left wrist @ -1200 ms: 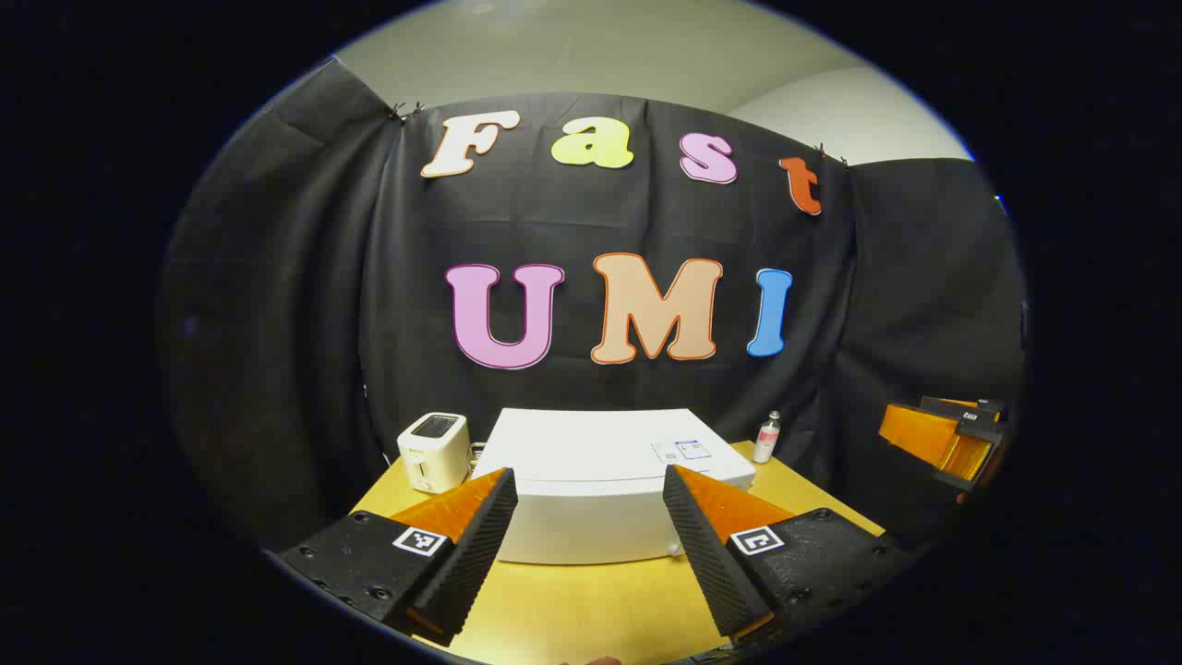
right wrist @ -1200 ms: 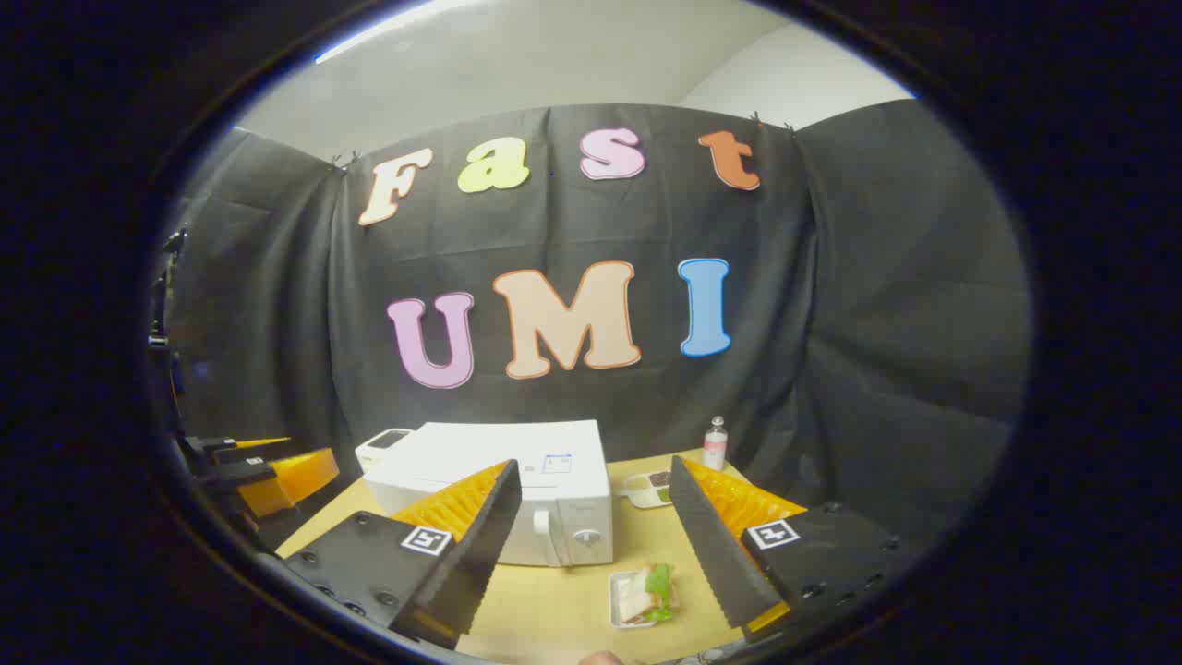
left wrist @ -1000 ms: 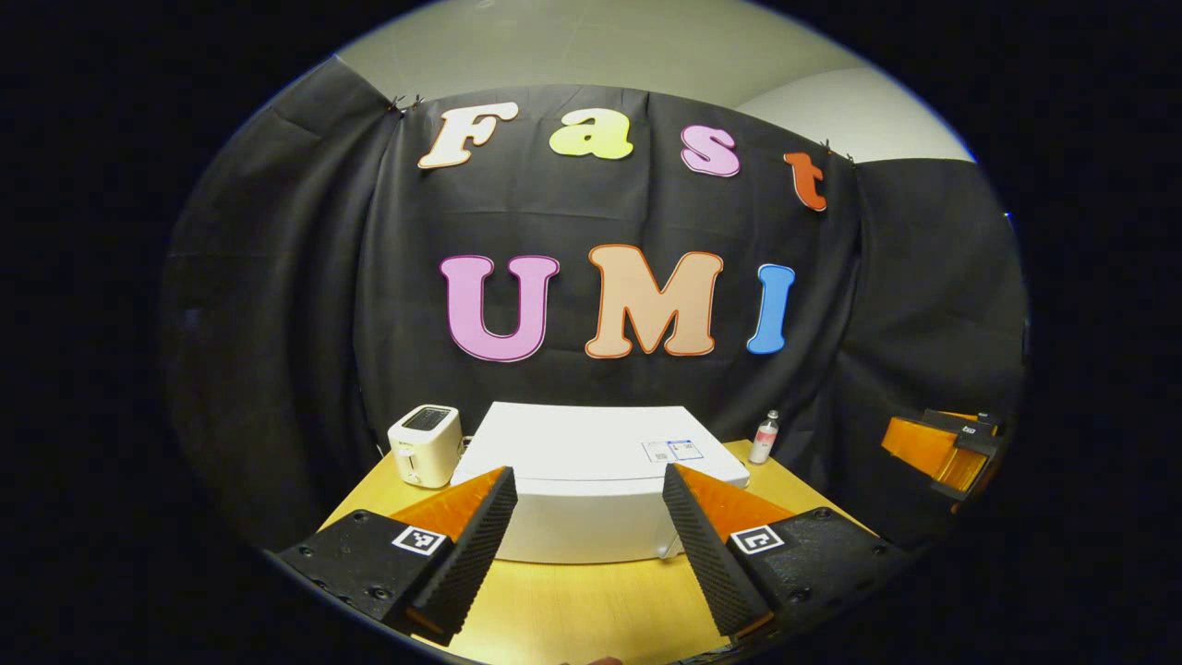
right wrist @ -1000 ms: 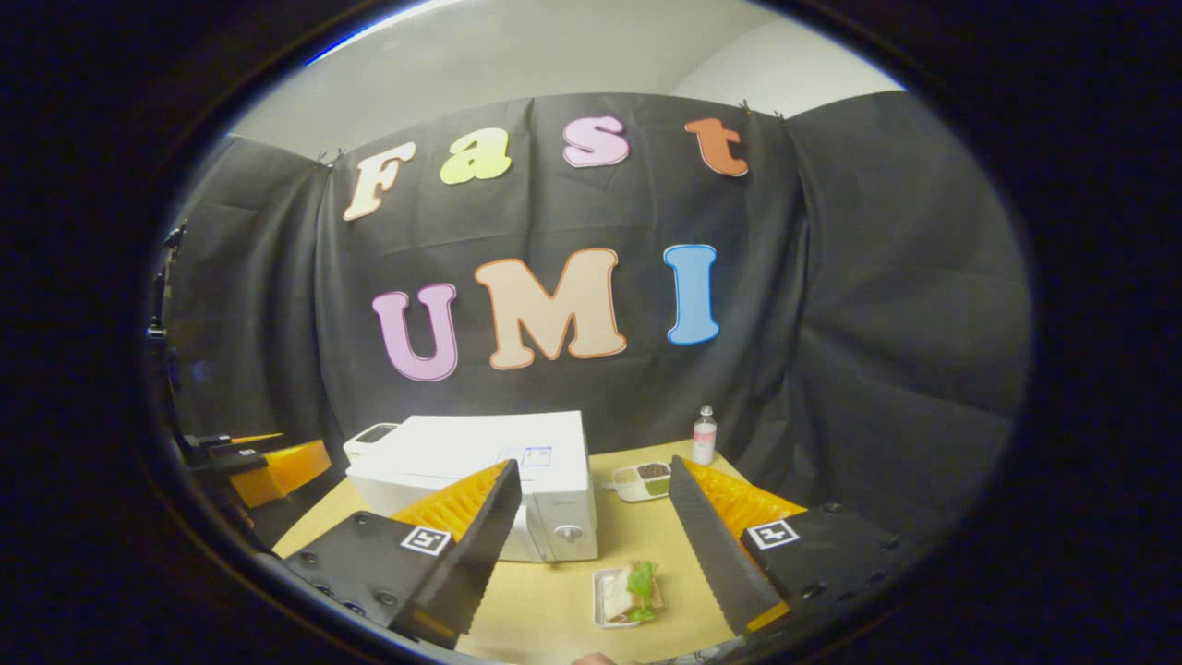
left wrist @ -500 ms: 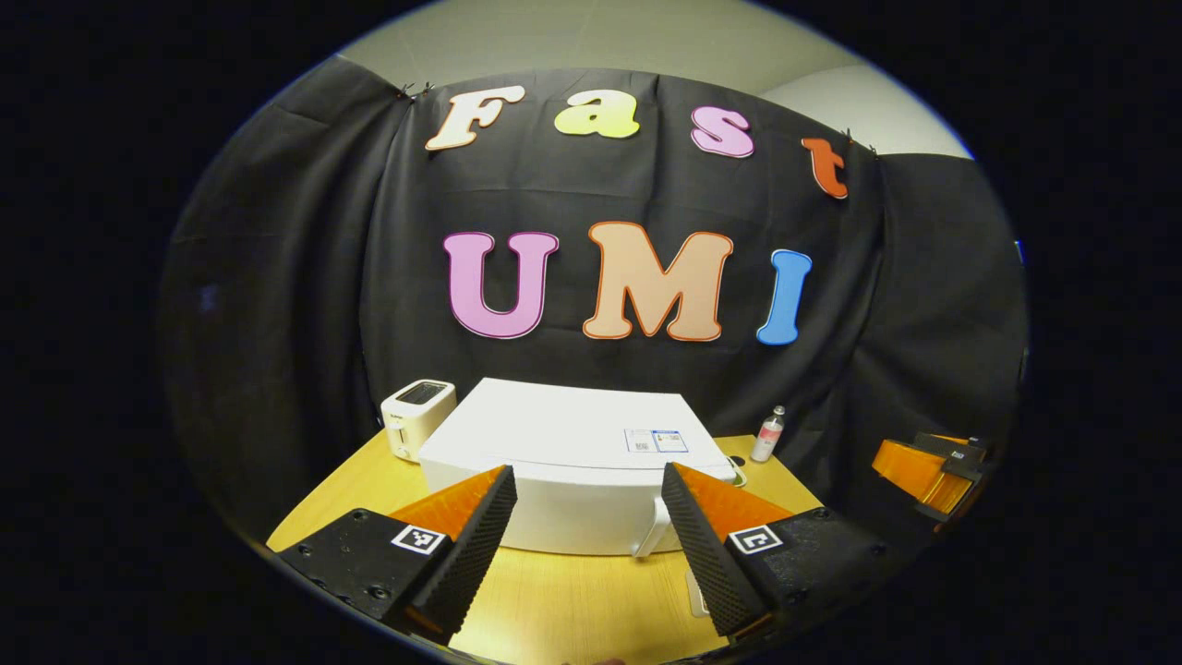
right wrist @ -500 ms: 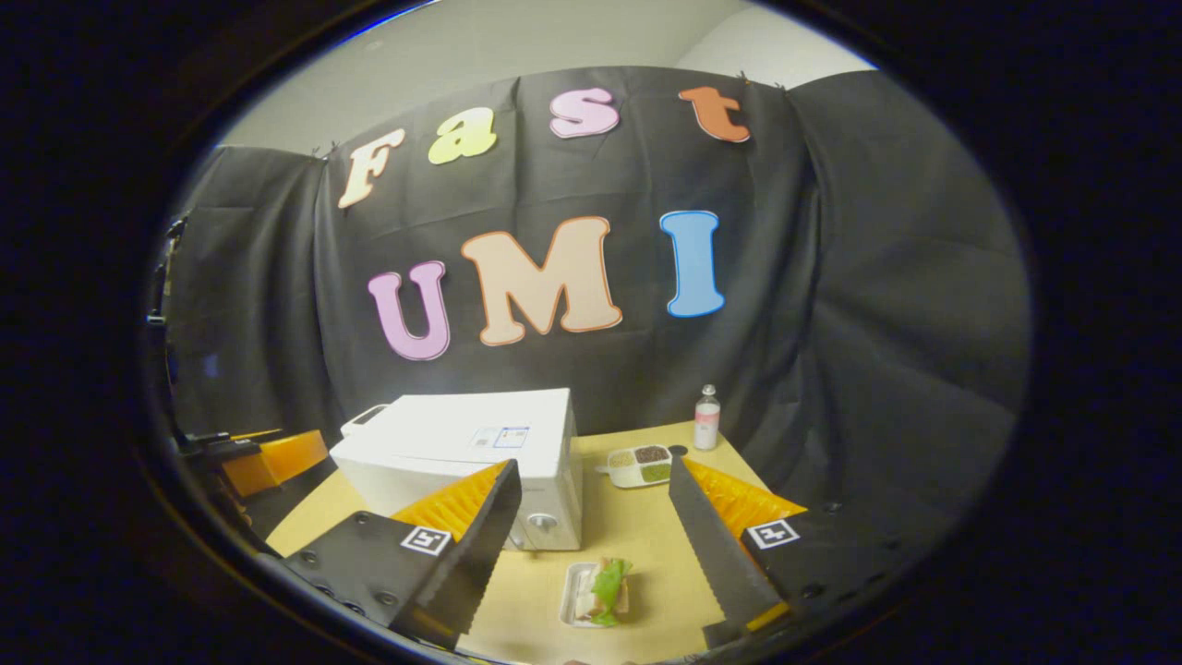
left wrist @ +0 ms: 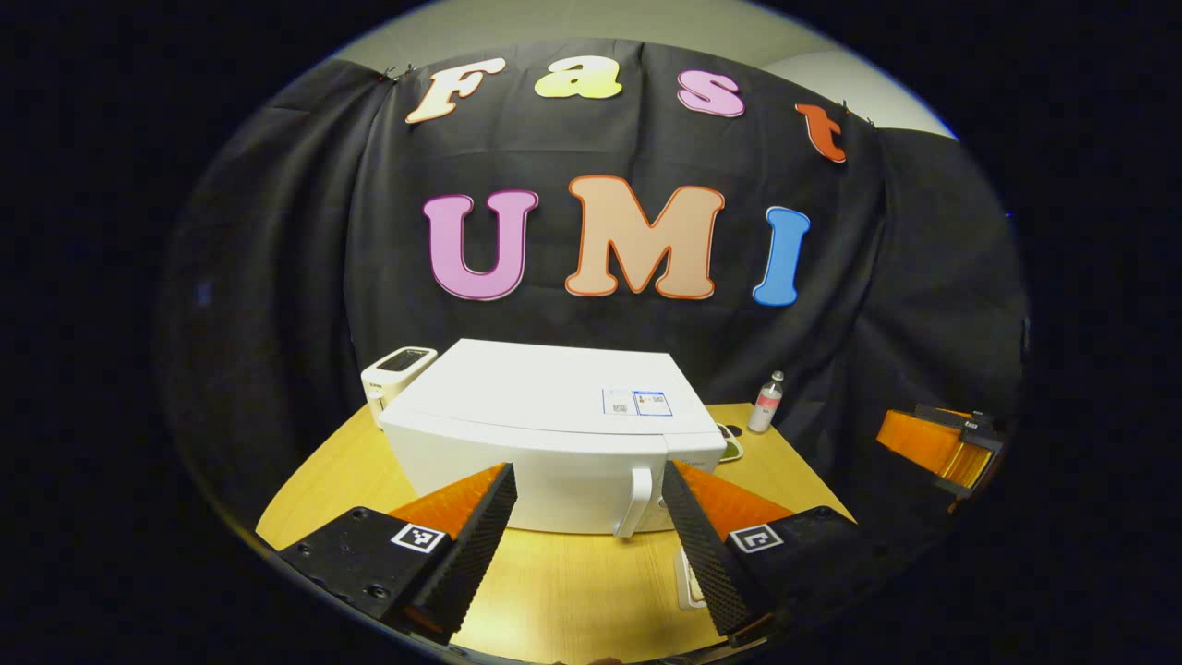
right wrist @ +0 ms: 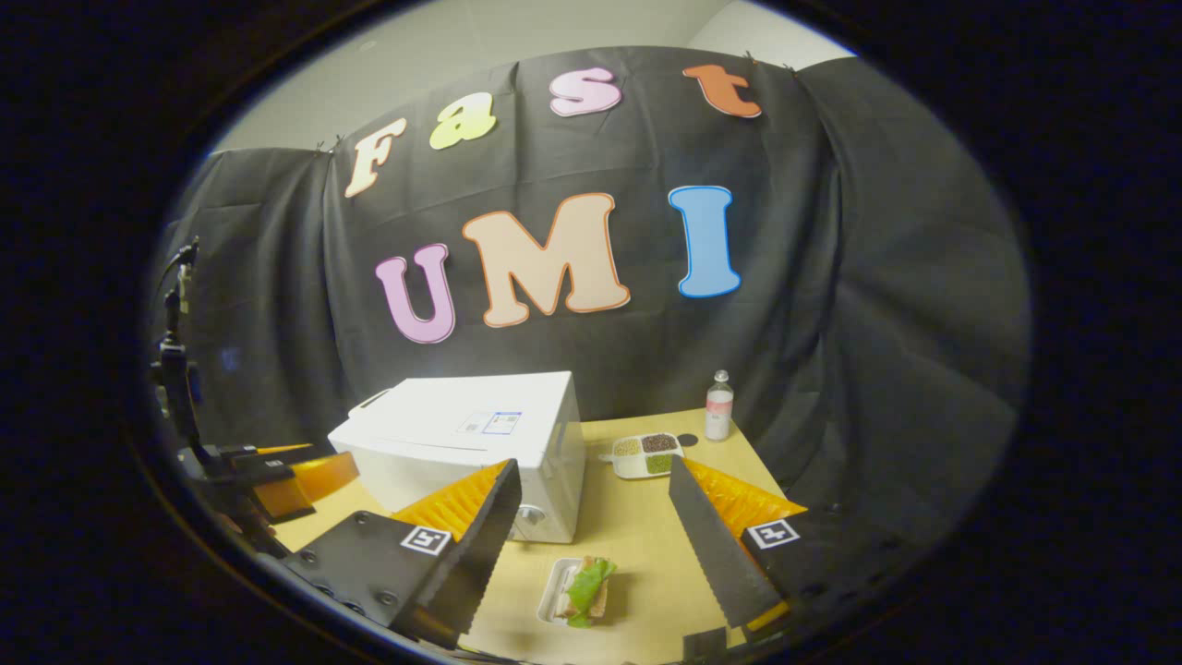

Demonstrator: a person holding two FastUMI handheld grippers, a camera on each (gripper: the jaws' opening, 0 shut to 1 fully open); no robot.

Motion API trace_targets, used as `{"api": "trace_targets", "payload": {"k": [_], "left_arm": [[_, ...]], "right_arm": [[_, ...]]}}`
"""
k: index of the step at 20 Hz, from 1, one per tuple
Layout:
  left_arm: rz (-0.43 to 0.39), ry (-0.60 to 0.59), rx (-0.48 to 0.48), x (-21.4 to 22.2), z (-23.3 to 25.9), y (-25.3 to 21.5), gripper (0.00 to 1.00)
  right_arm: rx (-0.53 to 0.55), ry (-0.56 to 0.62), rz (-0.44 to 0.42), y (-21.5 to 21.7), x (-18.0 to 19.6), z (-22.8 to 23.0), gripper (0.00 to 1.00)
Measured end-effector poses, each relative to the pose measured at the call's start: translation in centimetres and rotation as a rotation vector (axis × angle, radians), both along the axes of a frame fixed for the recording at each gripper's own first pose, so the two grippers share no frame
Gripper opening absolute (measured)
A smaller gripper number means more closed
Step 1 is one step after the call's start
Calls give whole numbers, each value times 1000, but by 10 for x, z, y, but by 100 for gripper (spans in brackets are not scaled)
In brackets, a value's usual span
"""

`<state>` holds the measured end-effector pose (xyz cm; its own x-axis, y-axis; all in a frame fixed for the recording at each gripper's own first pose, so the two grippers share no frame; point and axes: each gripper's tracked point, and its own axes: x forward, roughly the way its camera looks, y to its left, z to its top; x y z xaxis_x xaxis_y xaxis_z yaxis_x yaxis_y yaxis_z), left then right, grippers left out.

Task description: Open the microwave oven with the left hand, put the food in, and close the microwave oven.

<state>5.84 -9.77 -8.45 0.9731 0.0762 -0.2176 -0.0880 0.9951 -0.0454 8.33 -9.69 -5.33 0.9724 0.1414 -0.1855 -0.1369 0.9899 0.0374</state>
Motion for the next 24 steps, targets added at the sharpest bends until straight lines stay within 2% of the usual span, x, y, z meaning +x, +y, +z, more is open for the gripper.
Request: {"api": "trace_targets", "payload": {"k": [4, 8, 10, 11, 15, 20, 24], "left_arm": [[-5, 78, -32, 15, -42, -12, 96], [-27, 155, -73, 31, -85, -21, 96], [-29, 198, -70, 40, -107, -22, 96], [-35, 212, -61, 44, -115, -25, 96], [-67, 275, -48, 67, -152, -36, 95], [-65, 349, -21, 82, -186, -32, 95], [-43, 372, -37, 98, -200, -27, 86]], "right_arm": [[-17, 8, 2, -12, 2, -2, 100], [12, 32, 5, -15, 1, -8, 100], [16, 49, 2, -17, -1, -15, 100], [15, 61, 0, -18, -2, -20, 93], [6, 84, -11, -29, -7, -28, 93], [8, 80, -10, -34, -14, -30, 93], [7, 100, -6, -36, -20, -37, 93]]}}
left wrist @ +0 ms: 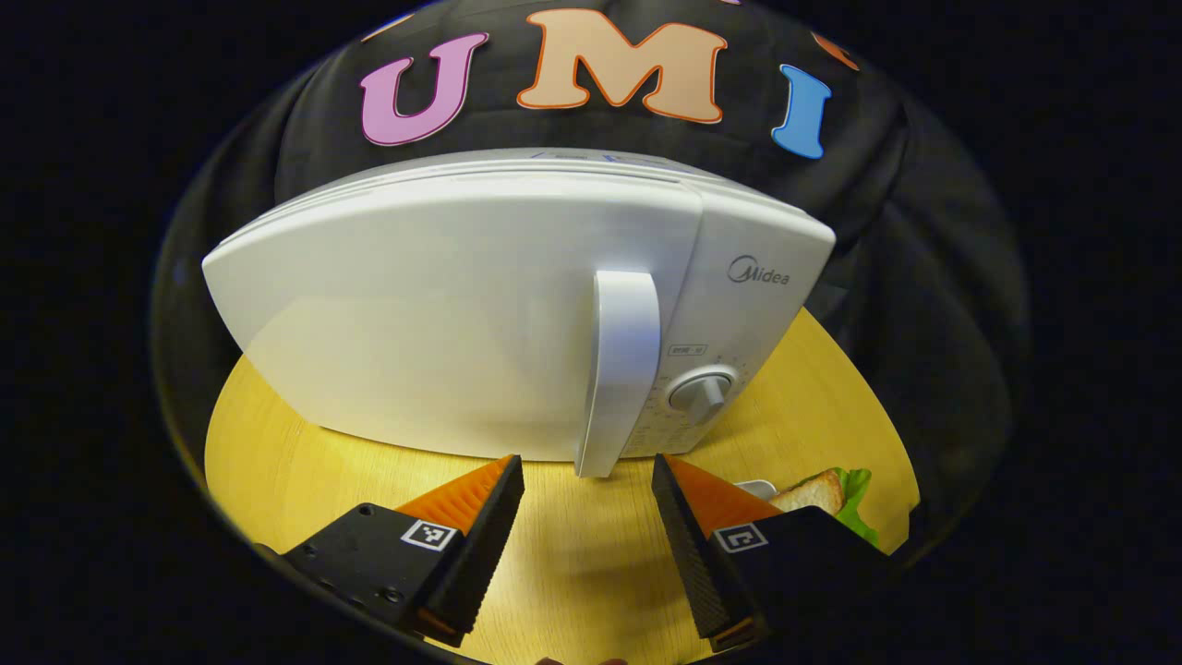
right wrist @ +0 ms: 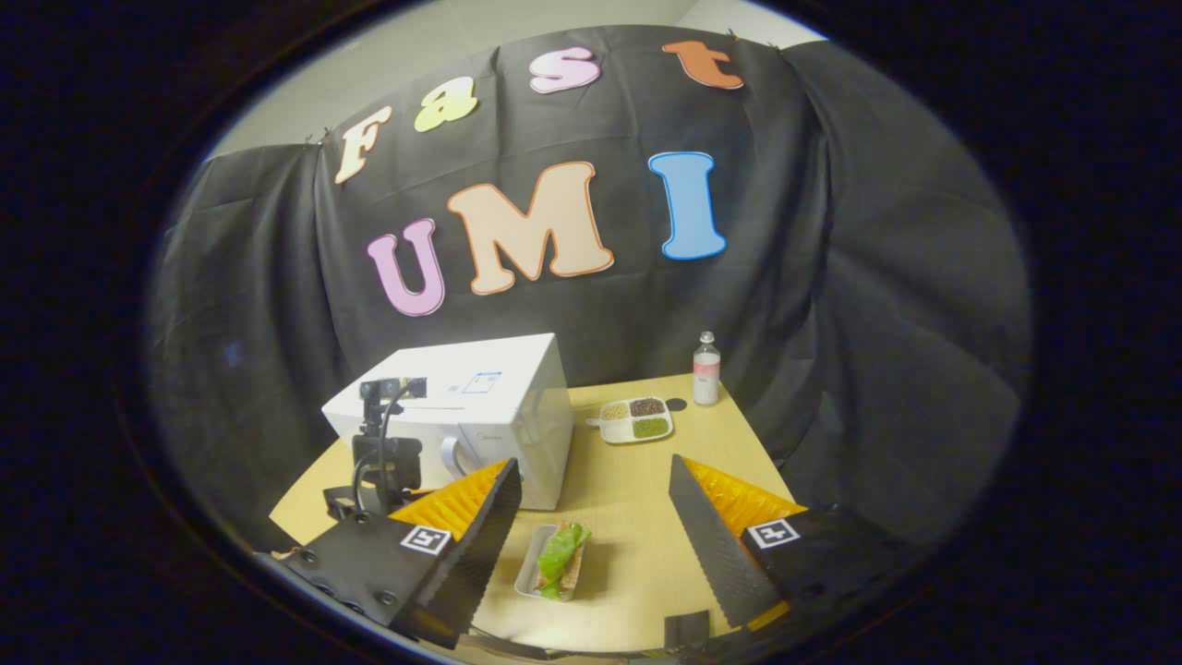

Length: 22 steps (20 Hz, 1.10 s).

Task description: Open the microwave oven with the left hand, put the food in, and close the microwave oven.

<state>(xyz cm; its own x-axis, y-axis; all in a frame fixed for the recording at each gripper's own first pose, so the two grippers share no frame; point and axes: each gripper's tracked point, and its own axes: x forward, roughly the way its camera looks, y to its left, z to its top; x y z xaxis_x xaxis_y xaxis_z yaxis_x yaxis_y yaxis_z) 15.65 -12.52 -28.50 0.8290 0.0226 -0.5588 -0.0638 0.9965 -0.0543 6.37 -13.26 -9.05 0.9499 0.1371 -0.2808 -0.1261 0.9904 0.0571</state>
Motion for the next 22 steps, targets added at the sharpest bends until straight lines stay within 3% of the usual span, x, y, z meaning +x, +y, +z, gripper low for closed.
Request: {"api": "trace_targets", "payload": {"k": [10, 13, 14, 16, 18, 22], "left_arm": [[-6, 14, 54, 25, -8, 2, 70], [-4, 26, 85, 29, -9, 4, 56], [0, 41, 91, 31, -13, 4, 56], [-6, 45, 74, 31, -15, -2, 46], [8, 49, 70, 32, -15, -3, 28], [-7, 46, 40, 30, -16, -3, 22]], "right_arm": [[5, 17, -24, -9, -6, -7, 92], [5, 28, -24, -9, -9, -10, 91], [6, 29, -24, -9, -10, -9, 91], [8, 31, -23, -7, -10, -9, 91], [12, 35, -26, -7, -12, -10, 91], [34, 44, -33, -5, -15, -11, 91]]}}
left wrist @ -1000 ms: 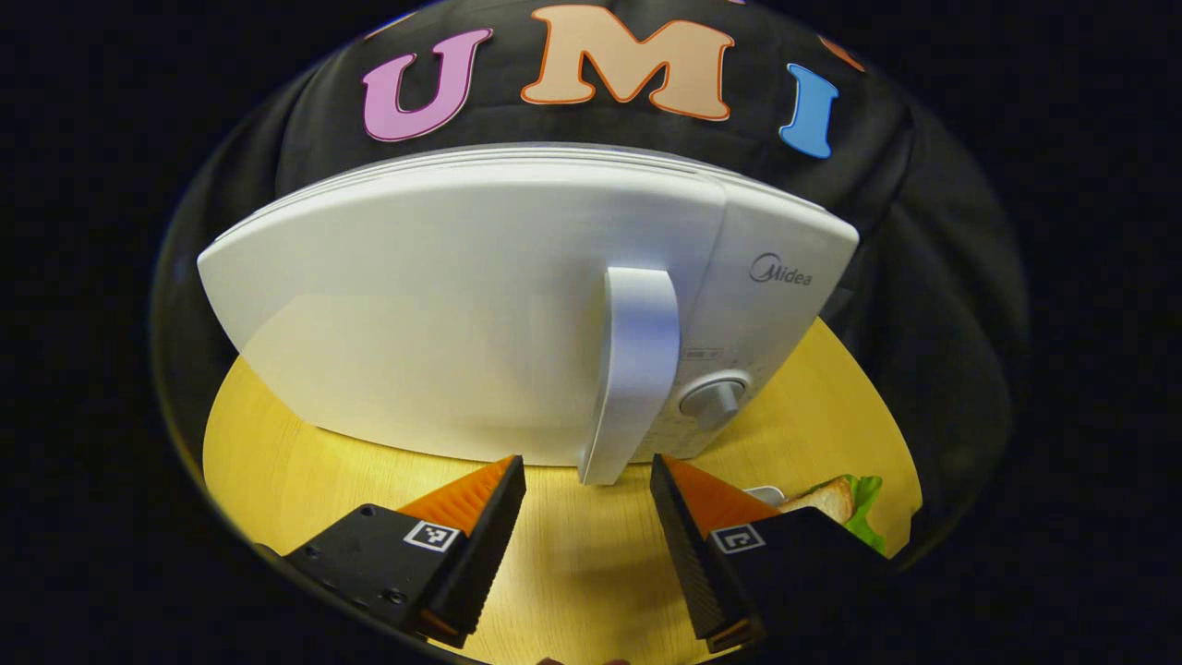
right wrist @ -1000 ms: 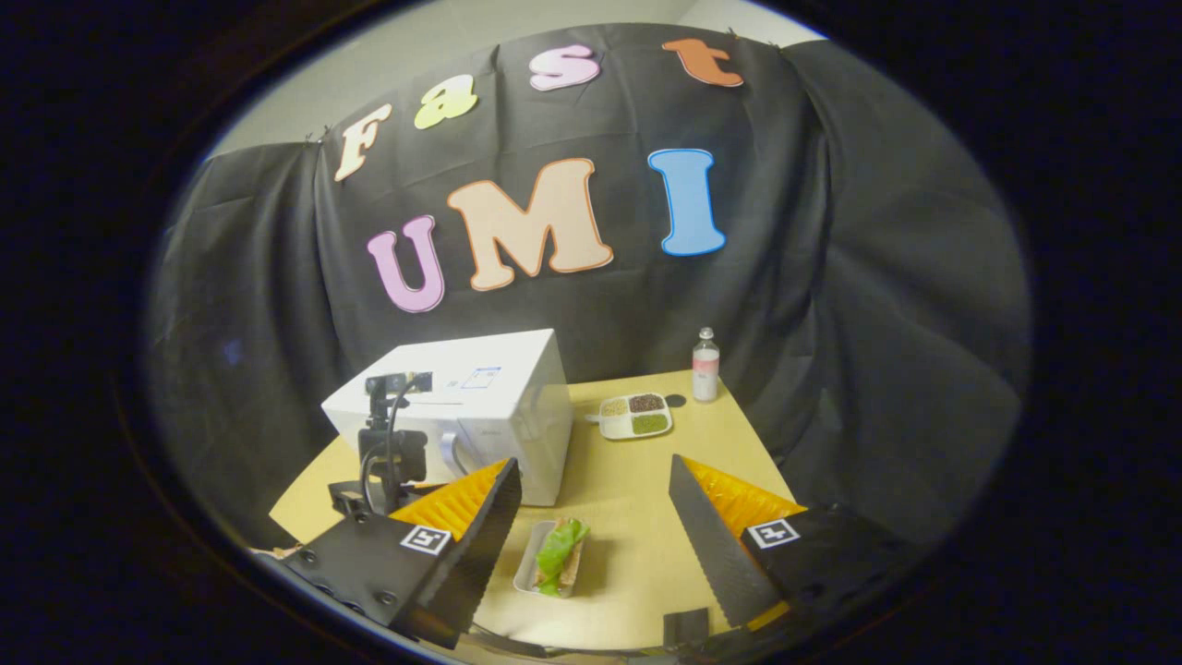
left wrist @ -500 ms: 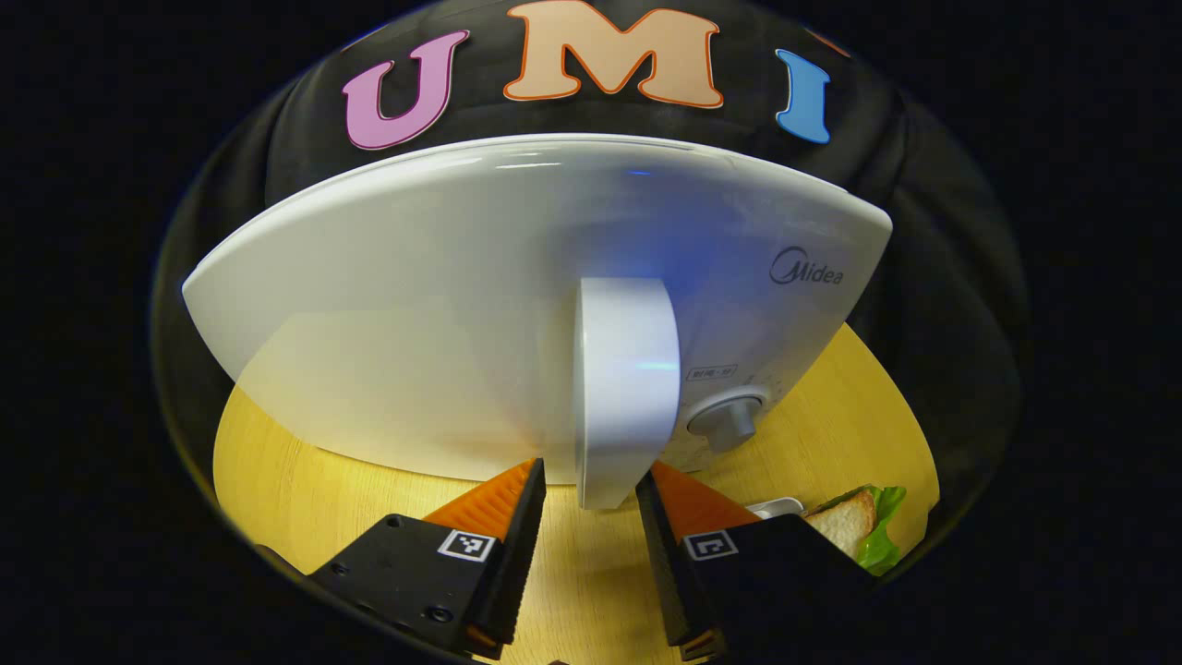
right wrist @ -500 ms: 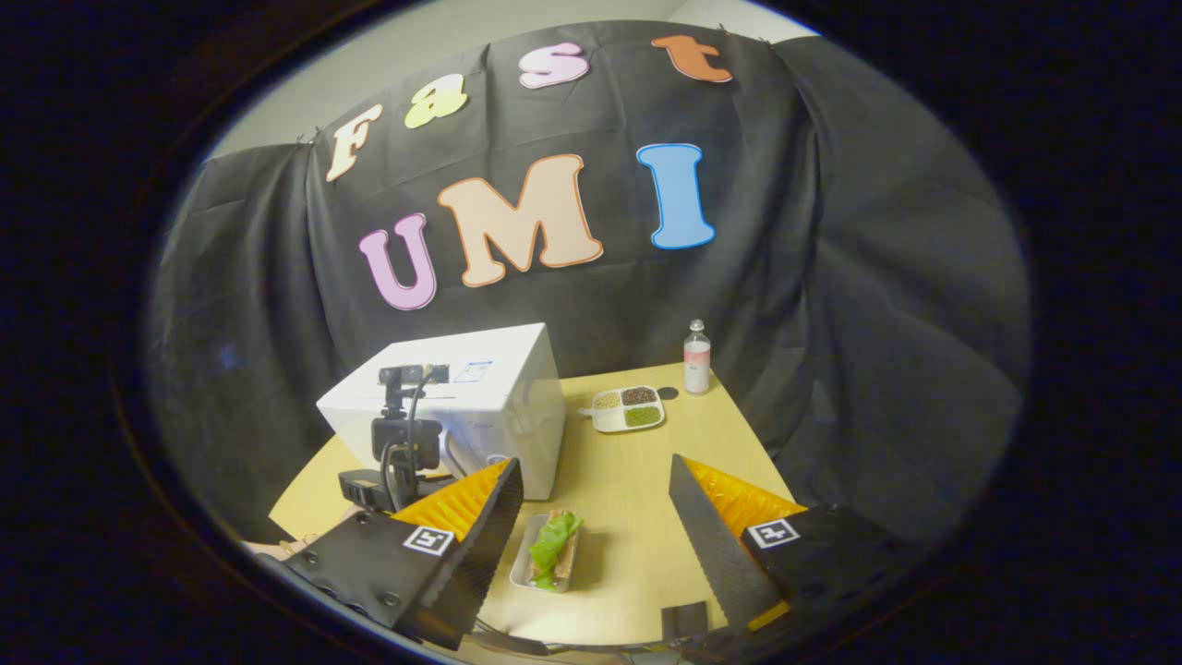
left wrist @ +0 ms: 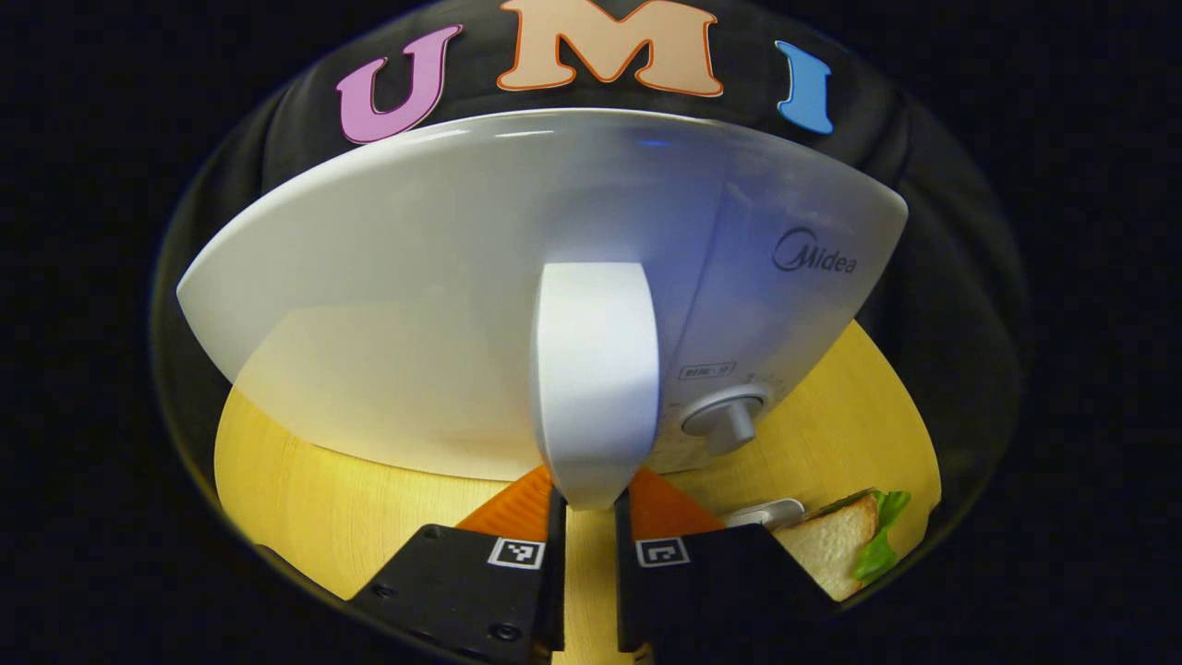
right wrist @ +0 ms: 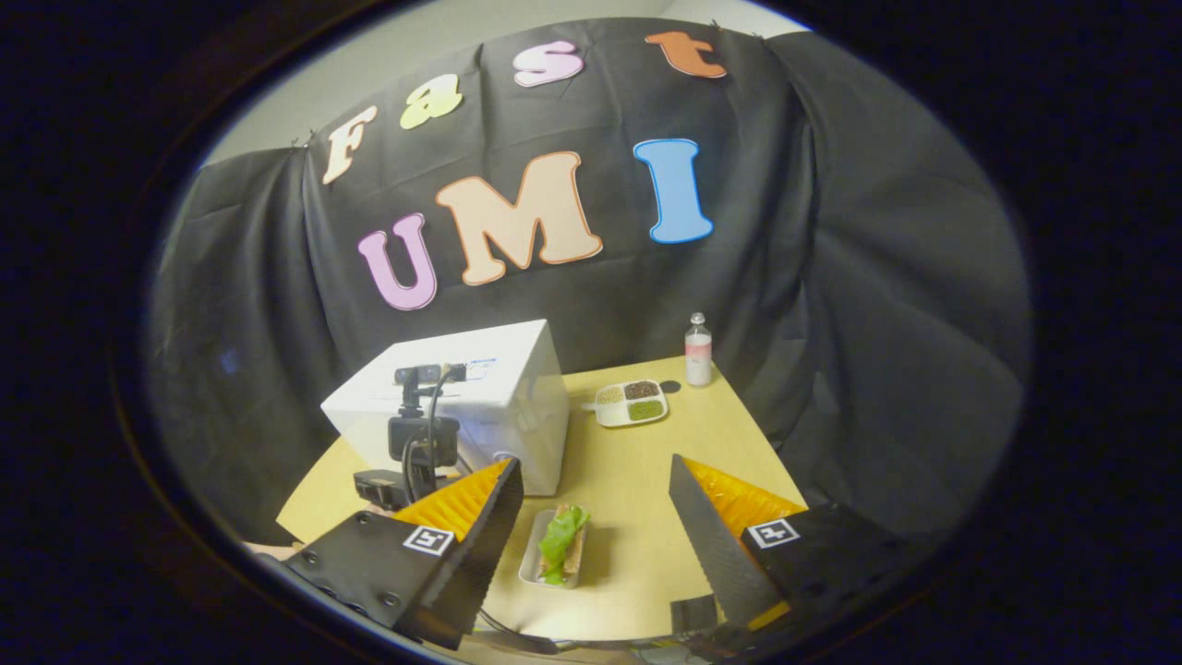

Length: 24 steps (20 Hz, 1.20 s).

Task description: Open the microwave oven with the left hand, put the food in, and close the microwave oven.

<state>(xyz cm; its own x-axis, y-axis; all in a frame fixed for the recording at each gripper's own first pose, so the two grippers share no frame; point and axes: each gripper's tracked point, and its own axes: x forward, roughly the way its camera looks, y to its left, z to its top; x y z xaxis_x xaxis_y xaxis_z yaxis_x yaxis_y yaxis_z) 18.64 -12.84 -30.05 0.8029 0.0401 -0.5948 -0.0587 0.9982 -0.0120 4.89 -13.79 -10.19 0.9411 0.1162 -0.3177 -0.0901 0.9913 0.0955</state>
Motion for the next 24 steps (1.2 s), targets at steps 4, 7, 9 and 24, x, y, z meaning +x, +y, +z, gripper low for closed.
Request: {"api": "trace_targets", "payload": {"k": [4, 7, 9, 24], "left_arm": [[-10, 2, 5, 0, 0, -1, 19], [2, -5, -4, 0, 1, 0, 19], [22, -5, 2, 0, 1, 1, 16], [73, -53, -23, -8, 2, 0, 2]], "right_arm": [[15, 15, 0, 1, -4, -5, 91], [10, 13, 0, 1, -7, -7, 91], [12, 14, 2, 2, -10, -8, 91], [-4, 42, -50, -15, -42, -21, 91]]}}
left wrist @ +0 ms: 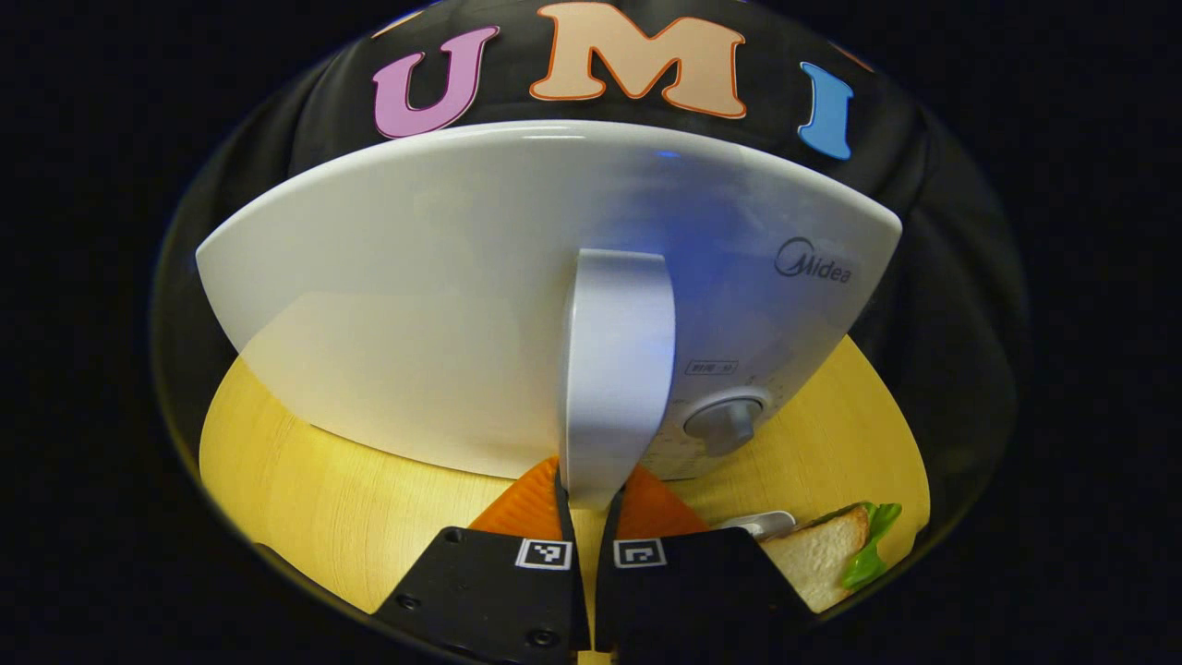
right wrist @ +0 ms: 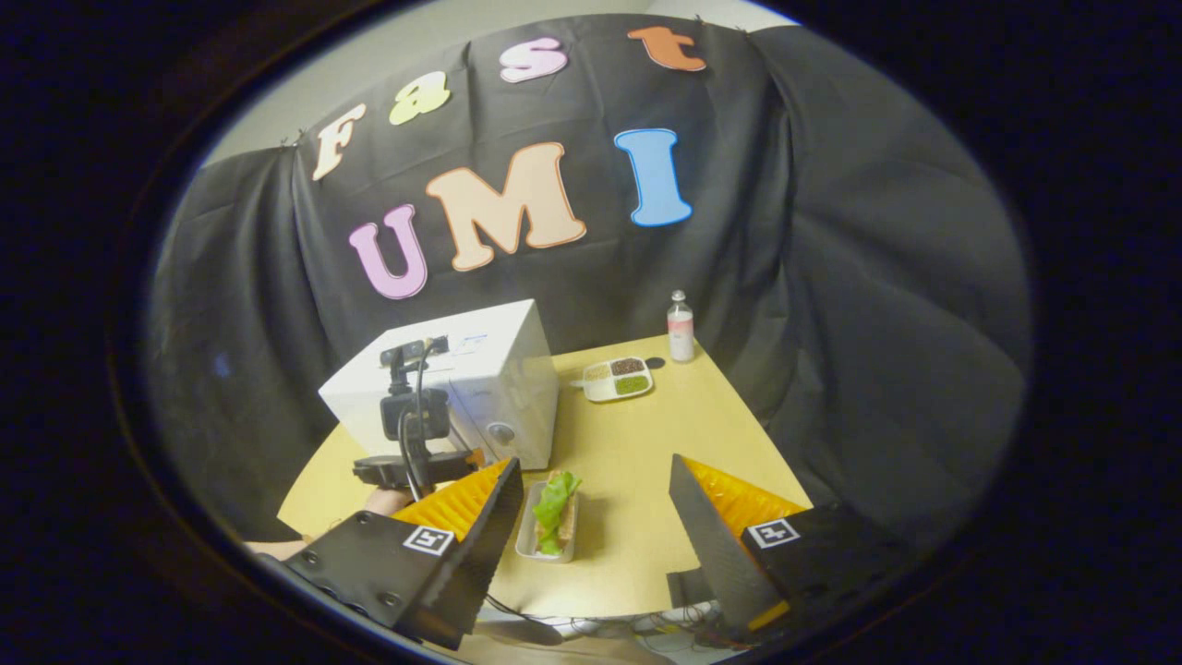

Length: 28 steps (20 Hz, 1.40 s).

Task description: Open the microwave oven with the left hand, put the food in, and close the microwave oven.

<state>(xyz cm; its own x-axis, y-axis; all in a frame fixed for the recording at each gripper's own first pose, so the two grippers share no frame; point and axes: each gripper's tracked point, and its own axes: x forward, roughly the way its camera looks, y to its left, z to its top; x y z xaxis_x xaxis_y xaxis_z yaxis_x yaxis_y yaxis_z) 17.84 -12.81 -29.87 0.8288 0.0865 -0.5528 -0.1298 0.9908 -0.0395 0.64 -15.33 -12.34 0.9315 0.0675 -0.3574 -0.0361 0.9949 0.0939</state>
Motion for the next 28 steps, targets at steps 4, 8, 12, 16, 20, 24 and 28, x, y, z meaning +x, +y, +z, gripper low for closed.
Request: {"api": "trace_targets", "payload": {"k": [4, 8, 12, 16, 20, 24, 28], "left_arm": [[-8, -18, -9, -56, -5, 6, 2], [-26, -24, 21, -94, -8, 17, 2], [-43, -20, 25, -118, -11, 24, 5], [-76, -17, 24, -134, -14, 30, 13], [-46, -27, -147, -149, -17, 36, 26], [-38, -42, -193, -167, -15, 66, 70], [-79, -25, -184, -198, -15, 89, 98]], "right_arm": [[23, 13, -5, 4, -3, -2, 91], [22, 25, 37, 18, -6, -7, 91], [-6, 36, 82, 35, -11, -12, 91], [-5, 56, 109, 57, -15, -20, 92], [-19, 70, 88, 76, -27, -32, 99], [-5, 92, 36, 98, -49, -39, 99], [0, 98, 6, 123, -74, -42, 99]]}}
